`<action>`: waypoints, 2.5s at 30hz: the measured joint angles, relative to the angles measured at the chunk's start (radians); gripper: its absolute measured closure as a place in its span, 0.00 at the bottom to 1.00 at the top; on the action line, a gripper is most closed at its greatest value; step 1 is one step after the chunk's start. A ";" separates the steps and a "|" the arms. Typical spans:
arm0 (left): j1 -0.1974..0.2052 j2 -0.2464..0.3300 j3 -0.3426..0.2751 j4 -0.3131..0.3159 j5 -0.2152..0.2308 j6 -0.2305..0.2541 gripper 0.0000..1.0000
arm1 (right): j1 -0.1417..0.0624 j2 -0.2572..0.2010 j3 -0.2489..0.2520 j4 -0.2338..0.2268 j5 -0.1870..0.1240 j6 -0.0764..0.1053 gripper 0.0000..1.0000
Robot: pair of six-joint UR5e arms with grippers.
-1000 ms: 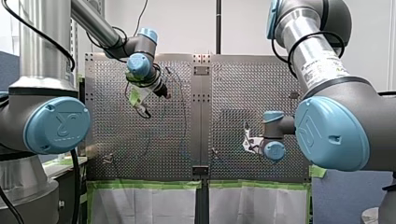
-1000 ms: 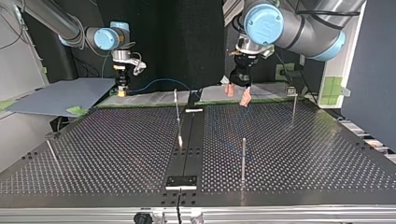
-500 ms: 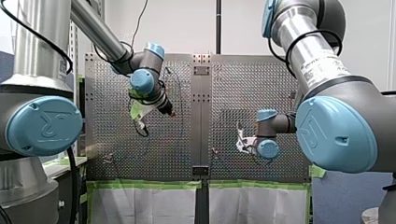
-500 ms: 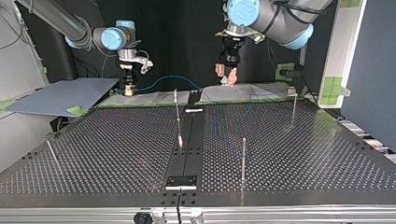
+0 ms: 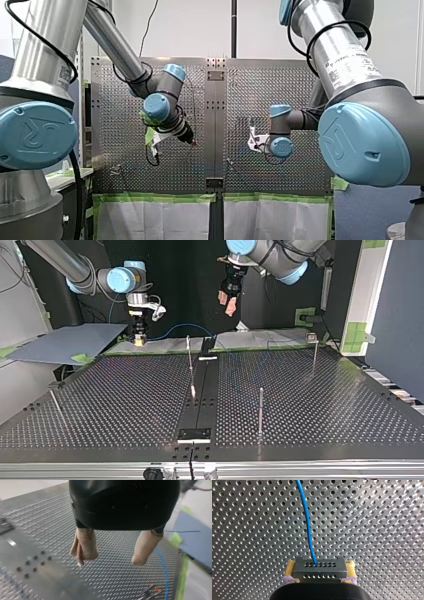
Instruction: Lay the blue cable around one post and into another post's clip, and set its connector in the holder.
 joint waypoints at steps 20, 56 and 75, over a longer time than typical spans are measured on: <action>-0.141 -0.164 -0.002 0.171 -0.047 0.171 0.00 | 0.050 -0.011 0.002 0.062 0.046 0.001 1.00; -0.018 -0.315 0.057 0.468 0.110 0.159 0.00 | 0.057 -0.017 0.002 0.044 0.038 0.028 1.00; -0.019 -0.404 0.128 0.449 0.147 0.059 0.00 | 0.057 -0.017 0.003 0.033 0.035 0.042 1.00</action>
